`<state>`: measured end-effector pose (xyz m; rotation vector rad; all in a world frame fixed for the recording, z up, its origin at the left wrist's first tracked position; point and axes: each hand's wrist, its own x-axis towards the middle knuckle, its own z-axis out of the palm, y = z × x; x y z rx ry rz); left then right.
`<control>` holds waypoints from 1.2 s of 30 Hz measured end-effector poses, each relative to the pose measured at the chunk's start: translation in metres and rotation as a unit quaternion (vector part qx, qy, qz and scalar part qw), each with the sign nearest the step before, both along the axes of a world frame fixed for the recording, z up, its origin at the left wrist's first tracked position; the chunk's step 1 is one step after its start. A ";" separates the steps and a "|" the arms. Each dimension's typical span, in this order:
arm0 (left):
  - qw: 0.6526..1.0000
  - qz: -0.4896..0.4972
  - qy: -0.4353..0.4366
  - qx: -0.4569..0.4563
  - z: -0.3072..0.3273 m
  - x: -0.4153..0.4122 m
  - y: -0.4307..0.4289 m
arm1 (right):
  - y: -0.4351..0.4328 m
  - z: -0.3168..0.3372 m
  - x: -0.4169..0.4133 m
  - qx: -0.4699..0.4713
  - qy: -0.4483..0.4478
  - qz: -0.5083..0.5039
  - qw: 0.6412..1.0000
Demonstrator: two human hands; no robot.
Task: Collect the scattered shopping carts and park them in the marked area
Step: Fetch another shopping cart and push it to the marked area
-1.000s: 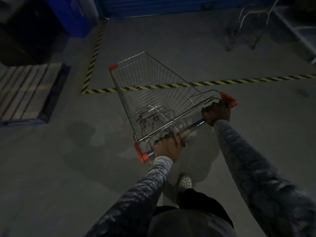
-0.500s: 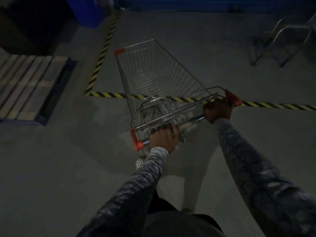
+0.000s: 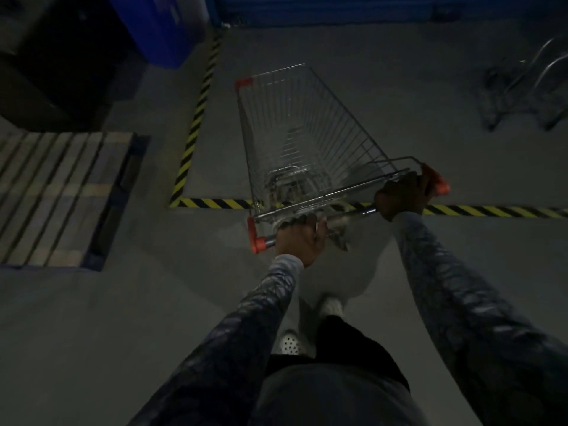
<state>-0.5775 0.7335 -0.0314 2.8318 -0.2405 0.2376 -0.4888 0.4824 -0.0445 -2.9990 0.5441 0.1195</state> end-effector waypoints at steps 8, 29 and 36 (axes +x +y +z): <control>0.999 0.012 -0.011 0.050 -0.002 0.159 0.066 | 0.080 0.013 0.149 -0.060 0.001 -0.002 0.998; 0.984 0.012 0.017 0.176 -0.002 0.527 0.280 | 0.277 0.001 0.488 -0.005 -0.086 0.118 0.989; 0.986 0.057 0.001 0.157 -0.002 0.636 0.359 | 0.354 -0.014 0.576 0.031 -0.212 0.126 0.969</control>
